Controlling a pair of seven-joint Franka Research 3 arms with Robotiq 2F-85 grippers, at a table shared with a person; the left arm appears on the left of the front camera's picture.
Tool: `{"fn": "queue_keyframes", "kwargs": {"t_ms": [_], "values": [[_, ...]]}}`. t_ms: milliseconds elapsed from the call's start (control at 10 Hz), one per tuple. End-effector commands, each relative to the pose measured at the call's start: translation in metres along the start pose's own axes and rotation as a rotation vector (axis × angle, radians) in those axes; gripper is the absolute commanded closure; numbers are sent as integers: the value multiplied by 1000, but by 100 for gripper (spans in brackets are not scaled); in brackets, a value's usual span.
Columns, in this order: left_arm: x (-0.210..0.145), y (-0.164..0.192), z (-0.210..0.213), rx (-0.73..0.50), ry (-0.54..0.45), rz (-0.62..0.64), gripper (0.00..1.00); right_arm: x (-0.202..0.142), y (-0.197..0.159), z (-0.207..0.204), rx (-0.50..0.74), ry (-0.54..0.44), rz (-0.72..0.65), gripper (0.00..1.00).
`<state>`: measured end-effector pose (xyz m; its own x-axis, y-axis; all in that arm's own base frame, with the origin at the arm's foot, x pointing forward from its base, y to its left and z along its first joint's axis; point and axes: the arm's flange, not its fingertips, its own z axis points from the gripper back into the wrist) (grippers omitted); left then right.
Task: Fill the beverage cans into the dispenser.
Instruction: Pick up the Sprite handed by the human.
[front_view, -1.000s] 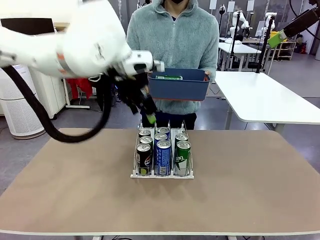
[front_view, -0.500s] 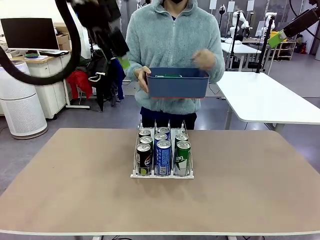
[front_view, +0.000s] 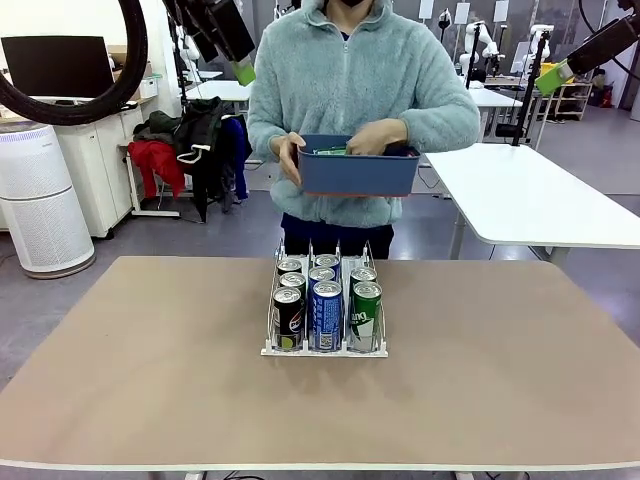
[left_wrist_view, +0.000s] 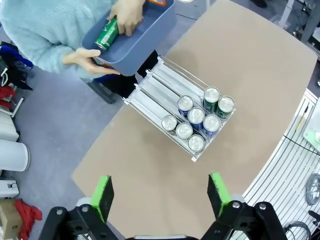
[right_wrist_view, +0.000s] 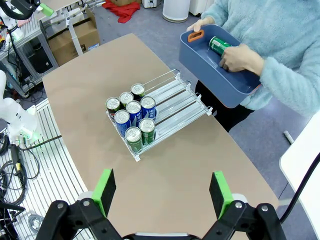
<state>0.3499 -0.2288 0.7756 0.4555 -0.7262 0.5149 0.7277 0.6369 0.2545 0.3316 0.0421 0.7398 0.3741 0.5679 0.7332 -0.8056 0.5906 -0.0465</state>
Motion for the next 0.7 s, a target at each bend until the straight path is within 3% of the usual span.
{"fn": "queue_keyframes", "kwargs": {"t_ms": [0,100,600], "values": [[-15,-6,-13,30,-26,26,0,0,1,-1,2,2,2,0],[0,0,0,0,0,0,0,0,1,-1,2,2,2,0],[0,0,0,0,0,0,0,0,1,-1,2,2,2,0]]}}
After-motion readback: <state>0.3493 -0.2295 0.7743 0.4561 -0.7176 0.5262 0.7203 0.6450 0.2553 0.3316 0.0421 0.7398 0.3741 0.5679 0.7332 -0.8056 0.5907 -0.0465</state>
